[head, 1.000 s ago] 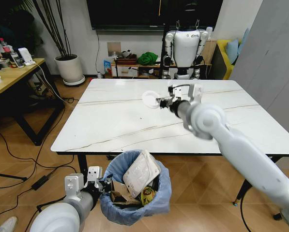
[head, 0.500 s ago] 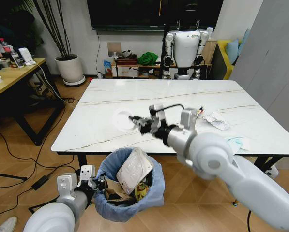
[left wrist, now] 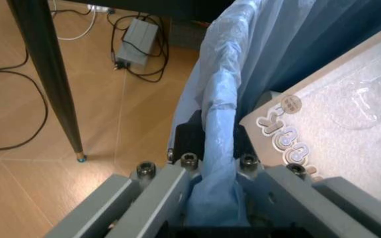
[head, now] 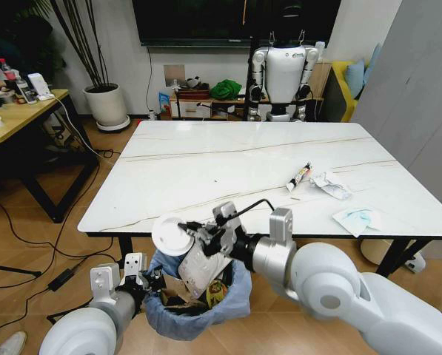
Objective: Pick up the trash bin and place the trash from the table into it.
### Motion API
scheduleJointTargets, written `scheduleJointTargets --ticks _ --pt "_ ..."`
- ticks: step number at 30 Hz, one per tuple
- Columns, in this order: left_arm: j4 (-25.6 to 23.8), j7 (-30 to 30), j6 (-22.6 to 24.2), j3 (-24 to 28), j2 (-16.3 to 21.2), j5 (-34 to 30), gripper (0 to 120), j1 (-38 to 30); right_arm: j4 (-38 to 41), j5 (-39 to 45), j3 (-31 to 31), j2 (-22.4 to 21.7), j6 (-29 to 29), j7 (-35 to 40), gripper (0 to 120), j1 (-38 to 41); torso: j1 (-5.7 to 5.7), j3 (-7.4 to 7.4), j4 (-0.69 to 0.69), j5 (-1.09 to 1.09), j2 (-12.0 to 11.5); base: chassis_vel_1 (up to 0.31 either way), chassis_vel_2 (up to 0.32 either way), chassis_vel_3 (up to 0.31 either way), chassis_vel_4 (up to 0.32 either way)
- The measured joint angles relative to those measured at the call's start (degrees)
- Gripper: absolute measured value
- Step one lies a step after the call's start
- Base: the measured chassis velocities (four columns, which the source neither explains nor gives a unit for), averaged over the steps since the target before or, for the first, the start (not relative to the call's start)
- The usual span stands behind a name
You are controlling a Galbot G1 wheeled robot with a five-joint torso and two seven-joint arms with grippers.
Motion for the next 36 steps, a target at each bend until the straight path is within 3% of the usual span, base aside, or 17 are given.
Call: scheduleJointTargets --ticks 5,10,17,19,26,29,36 --pt "0.01 -0.02 0.0 0.02 -0.03 -0.09 0 -0.17 -0.02 -3.66 -1.91 -0.7 -0.05 -1.08 0 -0.52 0.0 0.0 0.0 0.0 0.0 0.0 0.0 0.0 0.0" --pt "0.01 -0.04 0.0 0.2 -0.18 -0.09 0 -0.16 -1.1 -8.53 -2.59 -1.06 1.21 -4.18 22 -1.58 0.0 0.0 0.0 0.0 0.0 0.0 0.0 0.0 0.0" --pt "-0.06 0.0 0.0 0.33 0.1 -0.09 0 -0.17 -1.45 -9.97 -2.7 -1.71 1.87 -4.9 39 -2.27 0.0 0.0 -0.01 0.0 0.0 0.0 0.0 0.0 0.0" --pt "-0.11 0.04 0.0 0.35 0.19 -0.1 0 -0.16 -1.64 -10.56 -2.66 -2.0 2.16 -5.4 52 -2.63 0.0 0.01 -0.01 0.0 0.0 0.0 0.0 0.0 0.0" --pt "-0.32 0.11 0.0 0.44 0.27 -0.16 0 -0.1 -1.86 -10.69 -1.86 -2.22 2.76 -5.6 74 -2.57 0.0 0.0 -0.01 0.0 0.0 0.0 0.0 0.0 0.0" --pt "-0.8 0.17 0.0 0.33 0.26 -0.16 0 0.49 -2.48 -8.45 0.46 -1.18 3.59 -3.38 91 -0.59 0.0 0.01 0.0 0.0 0.0 0.0 0.0 0.0 0.0" --pt "-1.3 0.27 0.0 -0.27 0.38 -0.13 0 1.09 -3.38 -3.23 4.27 0.51 4.47 4.38 100 1.85 0.0 0.01 0.0 0.0 0.0 0.0 0.0 0.0 0.0"
